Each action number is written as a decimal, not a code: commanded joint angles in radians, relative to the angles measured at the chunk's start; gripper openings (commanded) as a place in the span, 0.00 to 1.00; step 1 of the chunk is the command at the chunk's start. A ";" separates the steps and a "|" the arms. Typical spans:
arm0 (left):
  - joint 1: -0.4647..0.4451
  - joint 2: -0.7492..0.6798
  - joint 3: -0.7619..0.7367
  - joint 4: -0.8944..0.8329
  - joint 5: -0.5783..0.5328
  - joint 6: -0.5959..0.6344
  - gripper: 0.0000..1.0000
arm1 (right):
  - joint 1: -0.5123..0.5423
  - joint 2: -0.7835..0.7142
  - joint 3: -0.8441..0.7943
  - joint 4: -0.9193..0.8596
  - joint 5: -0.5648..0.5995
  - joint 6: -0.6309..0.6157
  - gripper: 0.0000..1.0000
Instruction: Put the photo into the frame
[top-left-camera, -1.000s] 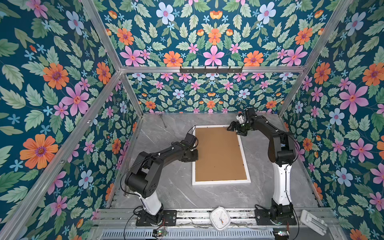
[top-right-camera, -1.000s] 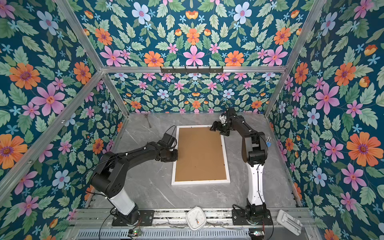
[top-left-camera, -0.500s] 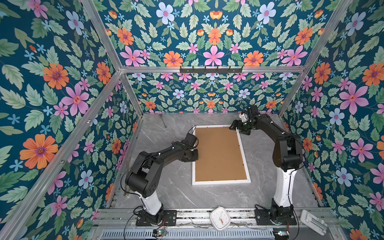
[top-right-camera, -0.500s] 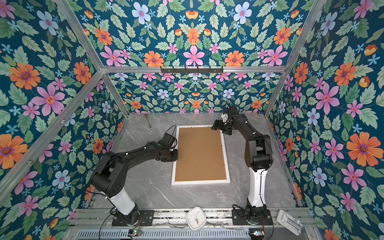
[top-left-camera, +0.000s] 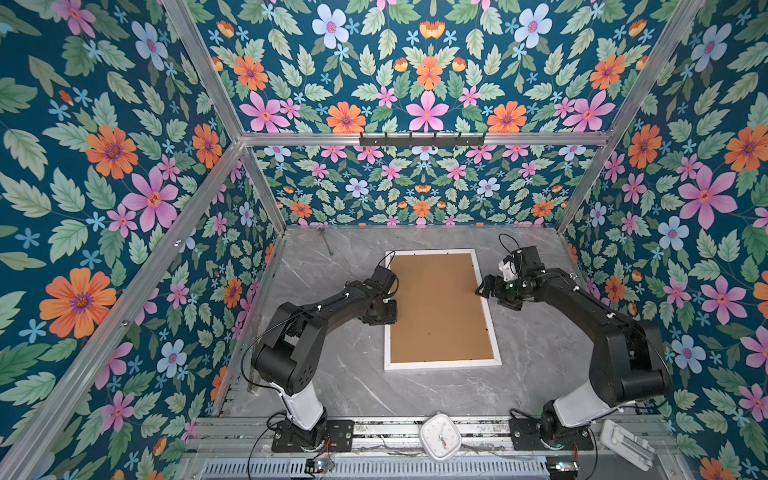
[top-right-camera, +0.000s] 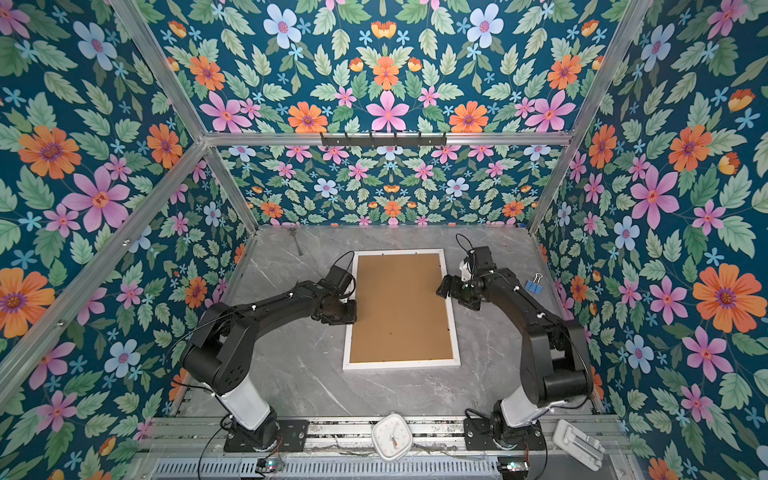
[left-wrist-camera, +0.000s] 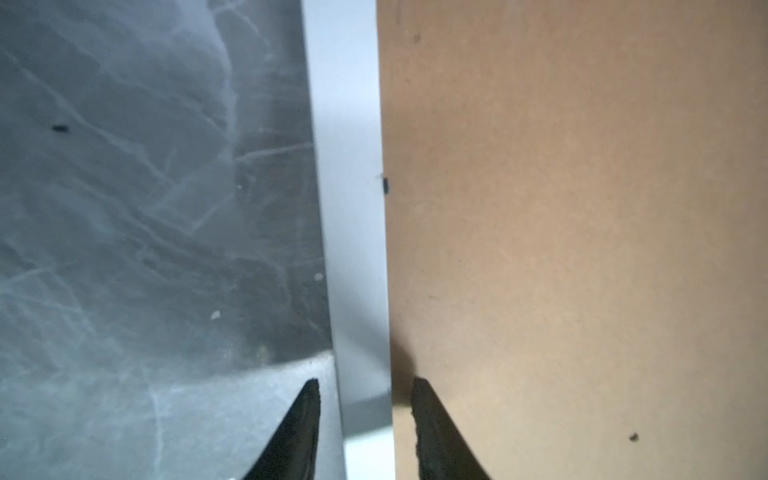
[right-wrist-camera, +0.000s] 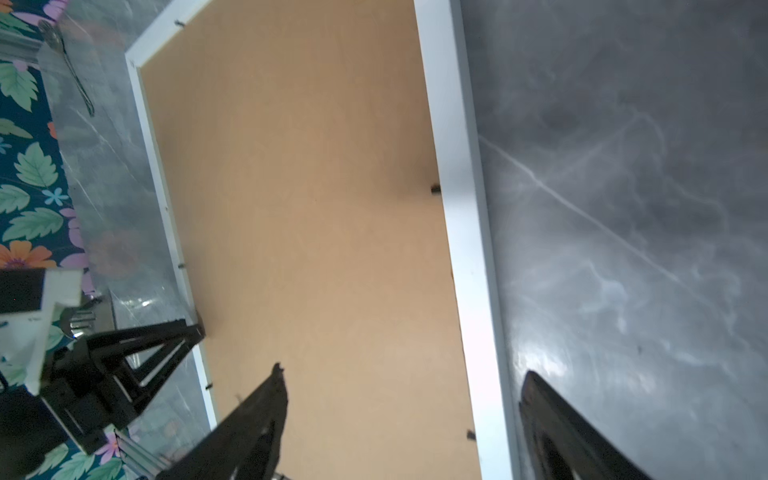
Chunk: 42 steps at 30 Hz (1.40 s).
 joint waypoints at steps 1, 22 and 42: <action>0.001 -0.018 0.013 -0.064 -0.013 0.021 0.42 | 0.010 -0.071 -0.078 -0.005 0.009 0.025 0.85; 0.000 -0.260 -0.156 -0.068 0.243 -0.082 0.53 | 0.090 -0.211 -0.348 -0.011 0.104 0.068 0.59; 0.000 -0.232 -0.196 0.021 0.289 -0.123 0.57 | 0.096 -0.179 -0.372 0.013 0.134 0.050 0.31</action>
